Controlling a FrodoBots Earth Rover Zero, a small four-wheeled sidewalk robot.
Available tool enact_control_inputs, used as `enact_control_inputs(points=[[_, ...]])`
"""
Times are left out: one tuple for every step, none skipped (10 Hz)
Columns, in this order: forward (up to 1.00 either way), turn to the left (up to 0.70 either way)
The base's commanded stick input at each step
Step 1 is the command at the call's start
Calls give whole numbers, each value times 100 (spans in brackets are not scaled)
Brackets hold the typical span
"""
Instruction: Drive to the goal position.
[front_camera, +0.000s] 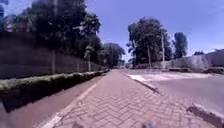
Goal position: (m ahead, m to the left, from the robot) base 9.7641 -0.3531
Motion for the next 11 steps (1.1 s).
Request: enact_control_inputs(points=[[70, 0], [70, 0], [70, 0], [70, 0], [70, 0], [70, 0], [70, 0], [70, 0], [70, 0], [70, 0], [70, 0]])
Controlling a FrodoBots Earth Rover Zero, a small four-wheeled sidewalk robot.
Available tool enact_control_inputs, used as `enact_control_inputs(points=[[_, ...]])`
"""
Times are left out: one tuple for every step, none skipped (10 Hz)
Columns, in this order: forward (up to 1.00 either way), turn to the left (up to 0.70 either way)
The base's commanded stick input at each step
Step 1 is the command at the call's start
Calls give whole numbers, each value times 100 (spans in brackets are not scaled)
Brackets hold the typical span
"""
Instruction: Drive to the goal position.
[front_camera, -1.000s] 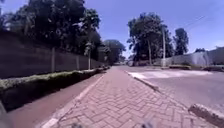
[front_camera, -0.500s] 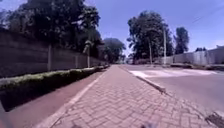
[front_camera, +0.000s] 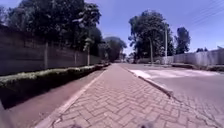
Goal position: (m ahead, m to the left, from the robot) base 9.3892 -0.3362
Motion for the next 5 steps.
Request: enact_control_inputs(points=[[70, 0], [70, 0], [70, 0], [70, 0], [70, 0]])
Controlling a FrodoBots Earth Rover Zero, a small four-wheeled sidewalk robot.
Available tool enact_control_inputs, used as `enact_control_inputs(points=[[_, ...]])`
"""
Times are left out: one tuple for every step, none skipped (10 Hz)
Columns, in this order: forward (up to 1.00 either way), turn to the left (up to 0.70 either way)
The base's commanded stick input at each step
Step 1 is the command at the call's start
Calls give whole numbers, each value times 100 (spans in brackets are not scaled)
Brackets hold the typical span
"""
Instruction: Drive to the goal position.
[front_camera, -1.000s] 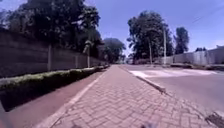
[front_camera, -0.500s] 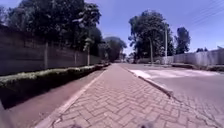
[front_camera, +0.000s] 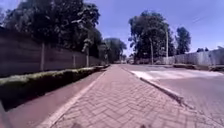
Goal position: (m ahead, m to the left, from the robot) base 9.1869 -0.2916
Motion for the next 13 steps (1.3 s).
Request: enact_control_inputs(points=[[70, 0], [70, 0], [70, 0], [70, 0], [70, 0], [70, 0], [70, 0], [70, 0], [70, 0], [70, 0], [70, 0], [70, 0], [70, 0]])
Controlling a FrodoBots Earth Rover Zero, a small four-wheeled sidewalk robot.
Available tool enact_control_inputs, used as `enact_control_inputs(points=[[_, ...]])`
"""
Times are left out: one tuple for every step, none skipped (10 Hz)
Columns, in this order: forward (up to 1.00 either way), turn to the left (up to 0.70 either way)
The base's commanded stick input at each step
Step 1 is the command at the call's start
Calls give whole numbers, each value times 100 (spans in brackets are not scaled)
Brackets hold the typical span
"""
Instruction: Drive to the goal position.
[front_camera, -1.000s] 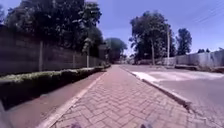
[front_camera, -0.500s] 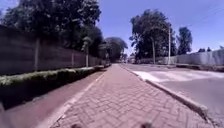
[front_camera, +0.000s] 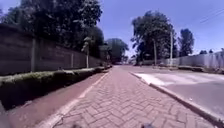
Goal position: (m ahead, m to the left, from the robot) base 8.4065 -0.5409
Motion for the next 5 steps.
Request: enact_control_inputs(points=[[70, 0], [70, 0], [70, 0], [70, 0], [70, 0]])
